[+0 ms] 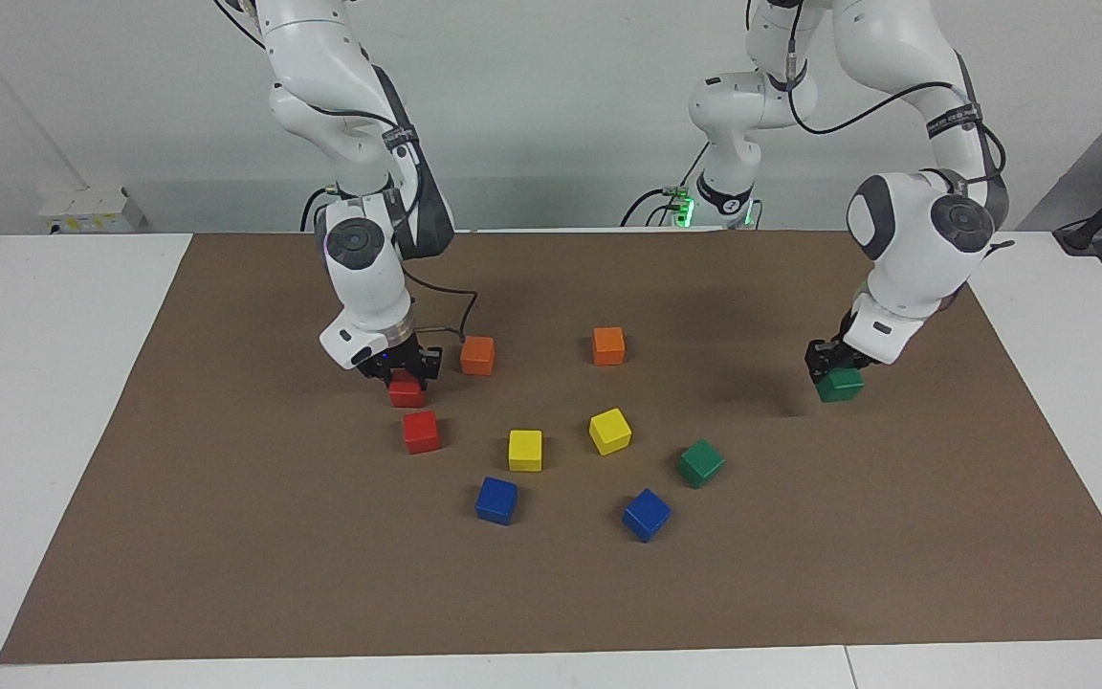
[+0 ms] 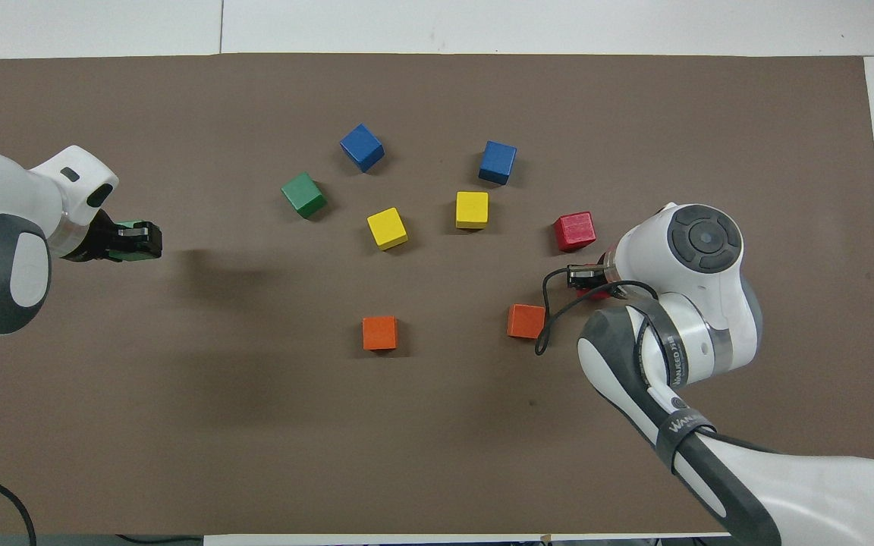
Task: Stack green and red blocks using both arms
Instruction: 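Carry the green cube outward with the left gripper while the right carries red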
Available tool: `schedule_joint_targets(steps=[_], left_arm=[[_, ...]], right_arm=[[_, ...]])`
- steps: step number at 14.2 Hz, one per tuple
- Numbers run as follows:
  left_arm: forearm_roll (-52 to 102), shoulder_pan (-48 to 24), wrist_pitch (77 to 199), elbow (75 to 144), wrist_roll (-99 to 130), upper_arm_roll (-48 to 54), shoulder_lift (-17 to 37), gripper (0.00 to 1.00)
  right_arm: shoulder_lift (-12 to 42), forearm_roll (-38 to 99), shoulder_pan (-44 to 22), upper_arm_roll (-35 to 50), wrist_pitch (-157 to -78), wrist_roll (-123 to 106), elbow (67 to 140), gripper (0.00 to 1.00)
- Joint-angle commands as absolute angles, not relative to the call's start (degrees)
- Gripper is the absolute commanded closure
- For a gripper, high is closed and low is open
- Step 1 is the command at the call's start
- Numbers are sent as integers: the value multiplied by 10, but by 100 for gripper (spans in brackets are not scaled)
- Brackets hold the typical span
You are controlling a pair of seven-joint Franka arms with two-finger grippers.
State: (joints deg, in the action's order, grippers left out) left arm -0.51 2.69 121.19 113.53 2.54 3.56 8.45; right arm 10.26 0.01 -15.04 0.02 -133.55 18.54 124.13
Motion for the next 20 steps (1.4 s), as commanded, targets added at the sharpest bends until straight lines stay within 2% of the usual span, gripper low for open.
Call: schedule_joint_targets(steps=[1, 3, 5, 8, 10, 16, 20], left_arm=[[-1, 43, 1244, 1133, 2, 43, 99, 100], [1, 54, 1278, 1135, 4, 43, 112, 100], [1, 53, 1291, 1141, 3, 43, 123, 100], [1, 47, 1291, 1146, 2, 43, 140, 100], [1, 45, 1290, 1146, 1, 44, 149, 100], [1, 46, 1293, 1154, 11, 44, 149, 100], [1, 45, 1294, 1158, 14, 44, 150, 100]], right_arm=[[96, 7, -141, 1, -1298, 192, 1203, 100], [95, 6, -107, -1, -1258, 173, 1157, 100], [90, 6, -64, -1, -1260, 103, 1138, 100], [95, 4, 17, -2, -1308, -28, 1135, 100], [102, -1, 48, -2, -1318, -60, 1136, 100], [125, -3, 68, -2, -1350, -80, 1147, 100], [117, -2, 62, -1, -1349, -81, 1192, 100]])
